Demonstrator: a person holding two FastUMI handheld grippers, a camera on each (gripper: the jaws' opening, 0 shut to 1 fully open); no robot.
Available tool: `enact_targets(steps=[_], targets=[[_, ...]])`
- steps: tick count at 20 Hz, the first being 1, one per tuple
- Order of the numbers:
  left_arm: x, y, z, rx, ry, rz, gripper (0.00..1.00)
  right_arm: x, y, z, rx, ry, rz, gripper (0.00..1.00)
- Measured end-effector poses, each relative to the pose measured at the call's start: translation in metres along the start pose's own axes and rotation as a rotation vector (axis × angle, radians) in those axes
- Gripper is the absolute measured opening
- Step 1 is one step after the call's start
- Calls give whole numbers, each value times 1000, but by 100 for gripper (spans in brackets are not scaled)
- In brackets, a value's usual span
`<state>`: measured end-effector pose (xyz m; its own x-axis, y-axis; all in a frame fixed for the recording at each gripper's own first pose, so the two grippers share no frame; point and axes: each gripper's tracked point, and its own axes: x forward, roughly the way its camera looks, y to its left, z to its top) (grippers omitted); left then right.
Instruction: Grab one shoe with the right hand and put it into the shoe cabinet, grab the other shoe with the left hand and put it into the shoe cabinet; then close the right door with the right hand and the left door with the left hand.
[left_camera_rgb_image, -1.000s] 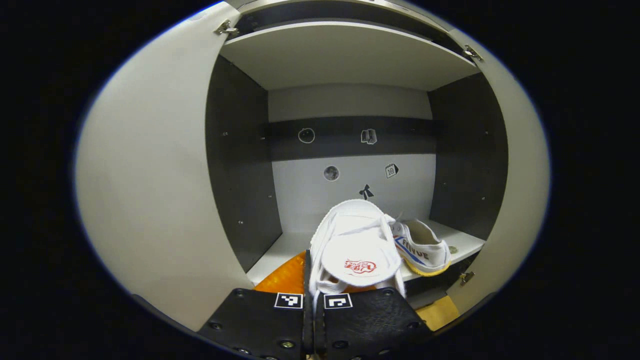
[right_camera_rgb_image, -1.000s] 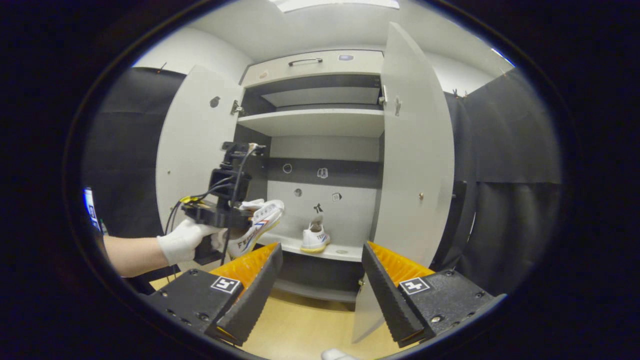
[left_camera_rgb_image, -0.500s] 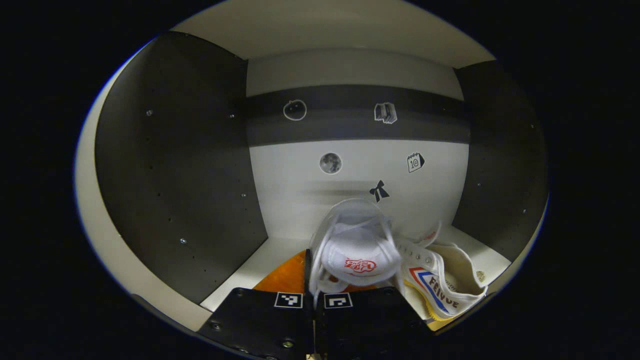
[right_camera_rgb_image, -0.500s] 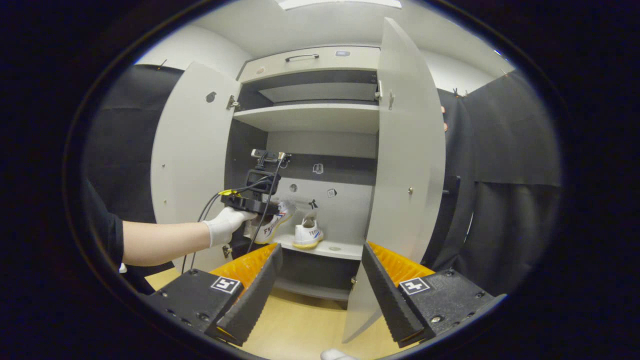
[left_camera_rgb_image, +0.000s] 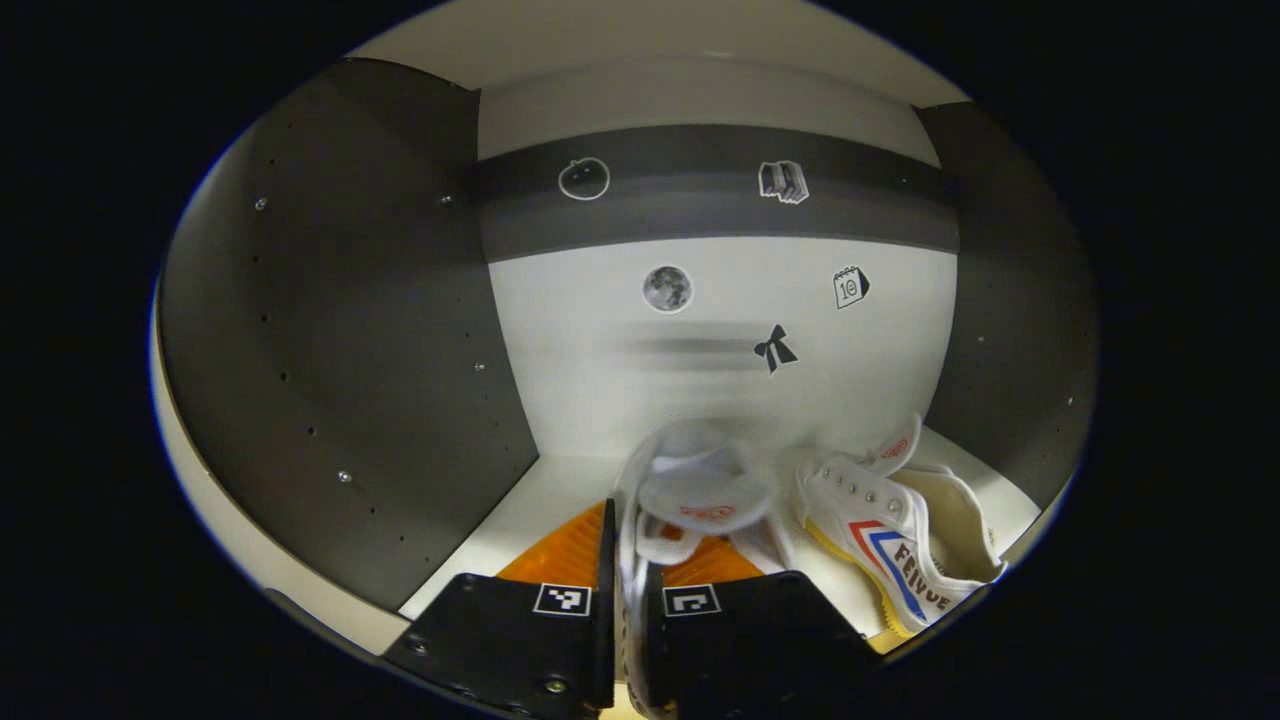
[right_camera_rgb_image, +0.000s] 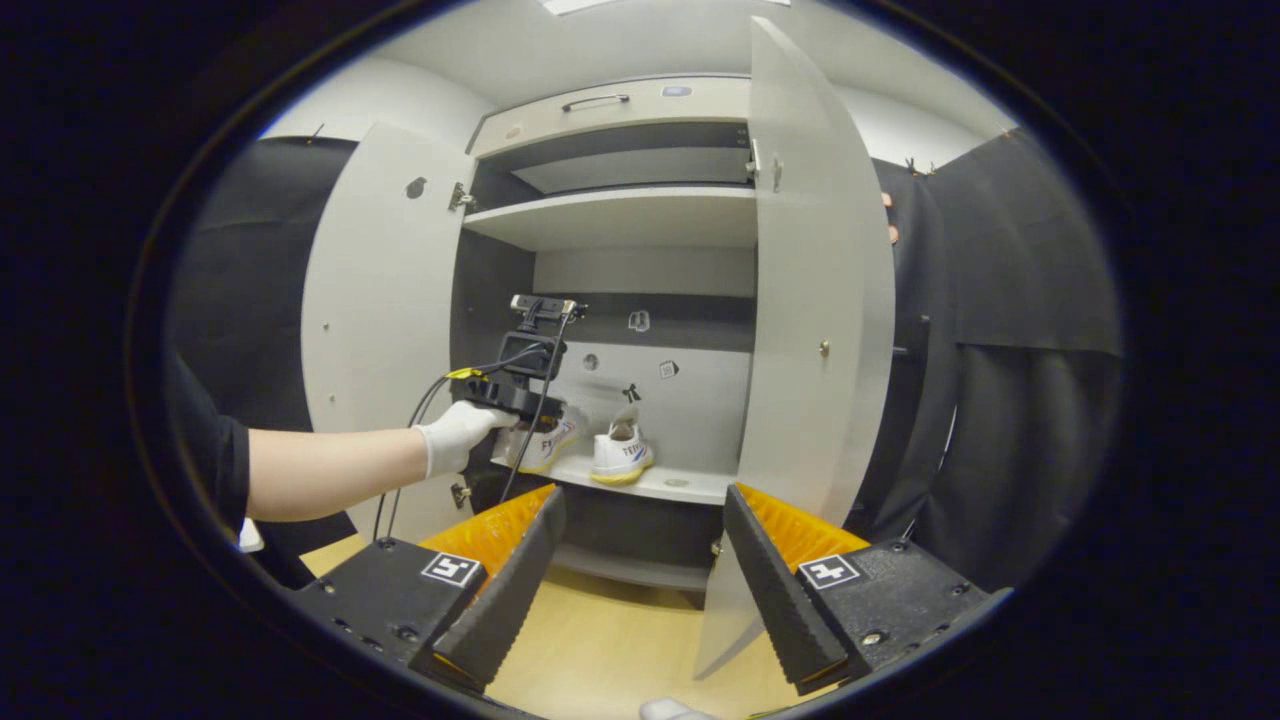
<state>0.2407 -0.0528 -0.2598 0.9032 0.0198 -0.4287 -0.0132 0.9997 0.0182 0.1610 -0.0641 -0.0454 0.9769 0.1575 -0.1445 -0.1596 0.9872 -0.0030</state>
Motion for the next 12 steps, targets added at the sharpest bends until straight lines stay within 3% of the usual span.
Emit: enact_targets(steps=[4, 6, 9, 12], targets=[[-10, 10, 18, 0, -71, 18, 20, -2, 0, 3, -7, -10, 0, 100], [-13, 9, 20, -6, -79, -2, 50, -3, 1, 3, -3, -9, 4, 100], [-17, 21, 19, -8, -81, 36, 96, -3, 2, 4, -1, -13, 7, 100], [-25, 23, 17, -11, -78, 30, 96, -5, 7, 6, -1, -19, 11, 100]])
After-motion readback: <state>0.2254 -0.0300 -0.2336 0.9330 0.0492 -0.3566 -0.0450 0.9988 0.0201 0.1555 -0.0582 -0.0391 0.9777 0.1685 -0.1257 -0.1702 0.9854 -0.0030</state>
